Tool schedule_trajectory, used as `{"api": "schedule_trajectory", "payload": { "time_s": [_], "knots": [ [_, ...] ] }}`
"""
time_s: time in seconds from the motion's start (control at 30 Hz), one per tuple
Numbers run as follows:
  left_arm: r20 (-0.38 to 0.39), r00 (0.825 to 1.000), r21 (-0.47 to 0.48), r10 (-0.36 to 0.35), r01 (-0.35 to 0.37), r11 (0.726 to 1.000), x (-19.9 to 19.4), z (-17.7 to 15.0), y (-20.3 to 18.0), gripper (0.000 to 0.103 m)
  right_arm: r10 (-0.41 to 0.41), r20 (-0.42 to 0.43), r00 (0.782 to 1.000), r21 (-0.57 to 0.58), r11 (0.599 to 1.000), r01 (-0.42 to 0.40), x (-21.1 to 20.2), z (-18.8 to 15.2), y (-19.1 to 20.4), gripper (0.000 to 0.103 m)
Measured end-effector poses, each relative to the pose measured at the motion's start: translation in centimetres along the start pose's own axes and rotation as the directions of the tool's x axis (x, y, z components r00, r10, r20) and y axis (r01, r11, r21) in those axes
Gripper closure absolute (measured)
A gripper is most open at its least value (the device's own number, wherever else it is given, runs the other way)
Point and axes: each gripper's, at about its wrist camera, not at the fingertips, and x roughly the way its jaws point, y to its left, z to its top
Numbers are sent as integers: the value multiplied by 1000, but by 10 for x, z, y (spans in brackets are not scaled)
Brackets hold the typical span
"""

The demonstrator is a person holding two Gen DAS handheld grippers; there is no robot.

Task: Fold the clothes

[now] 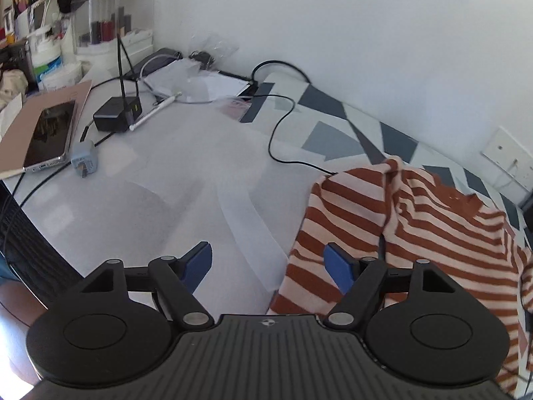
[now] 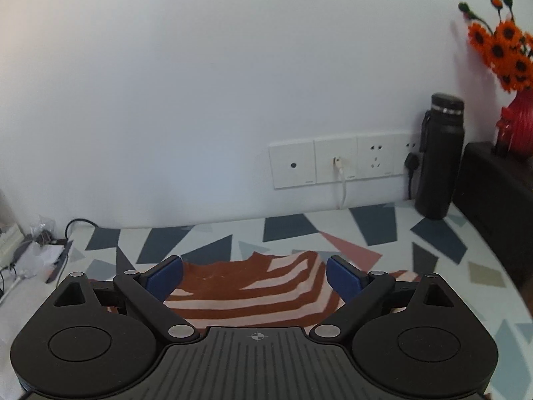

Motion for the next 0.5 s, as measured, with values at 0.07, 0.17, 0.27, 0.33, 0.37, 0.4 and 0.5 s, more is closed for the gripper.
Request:
{"api": "schedule_trajectory", "payload": {
  "time_s": [0.07, 0.17, 0.27, 0.33, 0.37, 0.4, 0.5],
  "knots": [
    [-47, 998, -72, 36, -39, 997, 28, 12, 1, 51, 21, -37, 999, 2, 1000, -21, 24, -3, 0, 12],
    [-104, 990, -154, 94, -110, 982, 59, 19, 2, 57, 36, -98, 995, -19, 999, -38, 60, -11, 1, 13],
    [-101, 988, -100, 114, -124, 987, 62, 20, -12, 56, 41, -162, 986, -25, 999, -46, 87, -24, 0, 14],
    [-81, 988, -26, 134, -136, 990, 60, 20, -26, 56, 20, -201, 979, -27, 999, -26, 102, -32, -4, 14],
    [-84, 988, -4, 131, -132, 991, 62, 21, -30, 56, 9, -223, 975, -25, 1000, -15, 110, -35, -7, 14],
    [-93, 988, 11, 122, -121, 993, 65, 22, -34, 56, 3, -252, 968, -11, 1000, -6, 119, -40, -11, 15],
    [-130, 988, 44, 87, -82, 996, 74, 24, -45, 55, 9, -309, 951, 18, 1000, -3, 135, -48, -16, 17]
  ]
}}
